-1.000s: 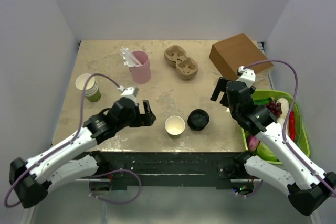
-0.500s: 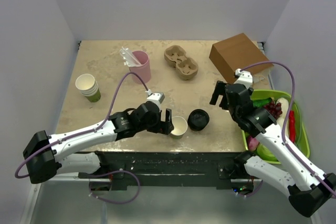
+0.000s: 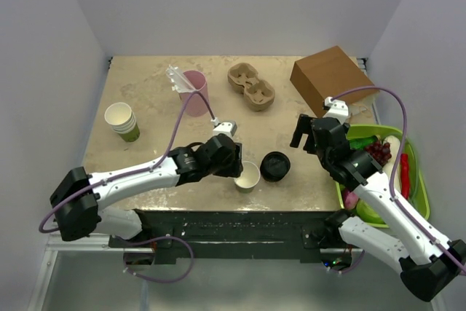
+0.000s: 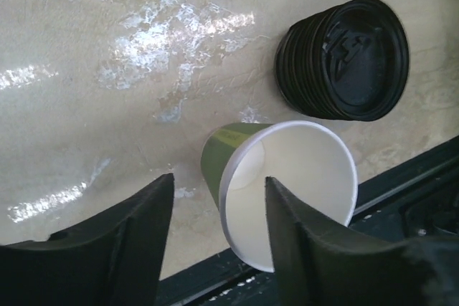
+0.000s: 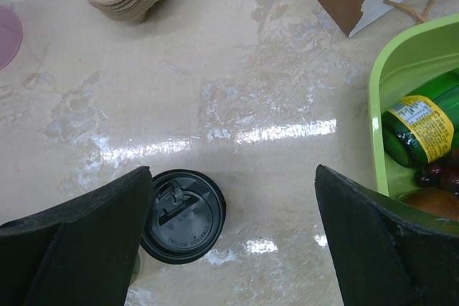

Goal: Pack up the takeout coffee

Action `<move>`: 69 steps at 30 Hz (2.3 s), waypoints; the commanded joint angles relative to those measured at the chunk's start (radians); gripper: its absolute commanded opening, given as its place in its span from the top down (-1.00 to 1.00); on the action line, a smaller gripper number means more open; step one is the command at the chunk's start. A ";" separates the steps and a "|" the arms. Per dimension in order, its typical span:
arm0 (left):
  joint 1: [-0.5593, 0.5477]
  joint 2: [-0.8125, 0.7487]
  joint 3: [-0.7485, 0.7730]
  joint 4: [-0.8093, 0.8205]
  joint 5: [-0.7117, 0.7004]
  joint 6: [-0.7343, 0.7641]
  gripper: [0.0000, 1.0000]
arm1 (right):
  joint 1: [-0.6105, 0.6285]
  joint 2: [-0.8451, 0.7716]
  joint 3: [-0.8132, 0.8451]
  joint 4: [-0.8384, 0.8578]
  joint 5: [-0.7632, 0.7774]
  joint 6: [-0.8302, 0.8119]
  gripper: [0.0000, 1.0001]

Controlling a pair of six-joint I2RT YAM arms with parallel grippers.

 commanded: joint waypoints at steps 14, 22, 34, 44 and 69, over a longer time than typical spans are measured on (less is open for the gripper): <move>-0.021 0.074 0.151 -0.201 -0.236 -0.058 1.00 | -0.001 -0.003 -0.012 0.033 -0.021 -0.009 -0.96; 0.152 -0.013 0.088 -0.186 -0.276 -0.050 1.00 | 0.001 0.043 -0.019 0.038 -0.079 -0.026 -0.96; 0.304 -0.044 0.022 -0.065 -0.204 -0.021 1.00 | -0.001 0.222 -0.036 0.049 -0.228 0.044 -0.68; 0.347 -0.015 -0.006 -0.046 -0.163 -0.027 0.95 | 0.001 0.310 -0.041 0.038 -0.245 0.064 -0.39; 0.353 -0.220 0.025 -0.074 0.030 0.063 -0.99 | -0.014 0.368 -0.082 0.064 -0.251 0.029 0.31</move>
